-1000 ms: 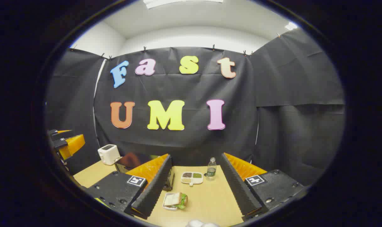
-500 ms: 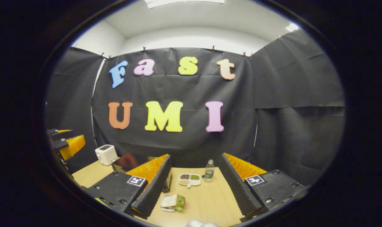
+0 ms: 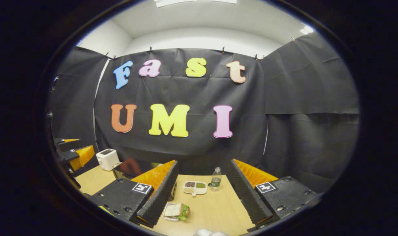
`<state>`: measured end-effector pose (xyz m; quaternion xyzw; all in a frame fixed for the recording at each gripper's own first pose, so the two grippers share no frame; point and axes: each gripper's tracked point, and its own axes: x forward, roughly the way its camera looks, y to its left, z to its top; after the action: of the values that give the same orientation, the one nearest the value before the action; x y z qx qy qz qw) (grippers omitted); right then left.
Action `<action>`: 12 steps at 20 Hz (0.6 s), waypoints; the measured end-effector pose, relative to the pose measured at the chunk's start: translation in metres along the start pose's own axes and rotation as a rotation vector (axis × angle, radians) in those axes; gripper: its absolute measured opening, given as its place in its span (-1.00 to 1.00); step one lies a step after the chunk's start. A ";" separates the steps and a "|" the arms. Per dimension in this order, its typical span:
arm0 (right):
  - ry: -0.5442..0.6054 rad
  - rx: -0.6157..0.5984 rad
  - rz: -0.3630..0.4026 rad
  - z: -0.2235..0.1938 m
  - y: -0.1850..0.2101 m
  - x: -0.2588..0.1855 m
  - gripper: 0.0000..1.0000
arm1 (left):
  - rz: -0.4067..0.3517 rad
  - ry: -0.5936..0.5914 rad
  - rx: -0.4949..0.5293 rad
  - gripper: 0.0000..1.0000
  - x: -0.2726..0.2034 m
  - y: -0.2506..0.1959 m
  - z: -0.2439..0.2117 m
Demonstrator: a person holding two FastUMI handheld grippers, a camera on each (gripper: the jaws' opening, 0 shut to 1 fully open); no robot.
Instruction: Open the electric oven with the left hand, put the food in, and close the electric oven.
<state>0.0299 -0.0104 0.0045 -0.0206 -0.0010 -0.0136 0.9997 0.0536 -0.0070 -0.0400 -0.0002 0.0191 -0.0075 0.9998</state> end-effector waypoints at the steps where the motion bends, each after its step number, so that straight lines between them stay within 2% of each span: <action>1: 0.003 -0.006 -0.002 0.001 -0.001 0.002 1.00 | -0.001 0.004 -0.006 0.90 0.005 -0.001 -0.007; 3: 0.008 -0.020 -0.015 0.003 -0.007 0.003 1.00 | -0.005 0.024 -0.020 0.90 0.024 -0.003 -0.025; 4: 0.006 -0.026 -0.024 0.005 -0.011 0.004 0.80 | -0.008 0.031 -0.025 0.90 0.031 -0.003 -0.035; 5: 0.005 -0.030 -0.034 0.006 -0.014 0.002 0.80 | -0.013 0.042 -0.027 0.90 0.041 -0.003 -0.045; 6: 0.005 -0.038 -0.046 0.008 -0.017 0.002 1.00 | -0.013 0.057 -0.021 0.90 0.052 -0.003 -0.056; 7: 0.008 -0.047 -0.055 0.009 -0.020 0.002 1.00 | -0.015 0.076 -0.013 0.90 0.062 -0.003 -0.067; 8: 0.014 -0.060 -0.066 0.008 -0.023 0.001 0.80 | -0.015 0.089 -0.014 0.90 0.072 -0.002 -0.076; 9: 0.019 -0.073 -0.079 0.009 -0.028 0.000 1.00 | -0.025 0.094 -0.022 0.90 0.082 -0.004 -0.084; 10: 0.023 -0.082 -0.093 0.009 -0.032 -0.001 0.99 | -0.029 0.104 -0.028 0.89 0.093 -0.006 -0.092; 11: 0.031 -0.085 -0.106 0.007 -0.035 -0.003 0.80 | -0.021 0.124 -0.031 0.91 0.104 -0.003 -0.102; 12: 0.040 -0.088 -0.117 0.005 -0.037 -0.004 0.80 | -0.023 0.140 -0.040 0.90 0.115 -0.002 -0.114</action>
<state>0.0253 -0.0471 0.0113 -0.0640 0.0185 -0.0727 0.9951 0.1640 -0.0111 -0.1579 -0.0200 0.0892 -0.0185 0.9956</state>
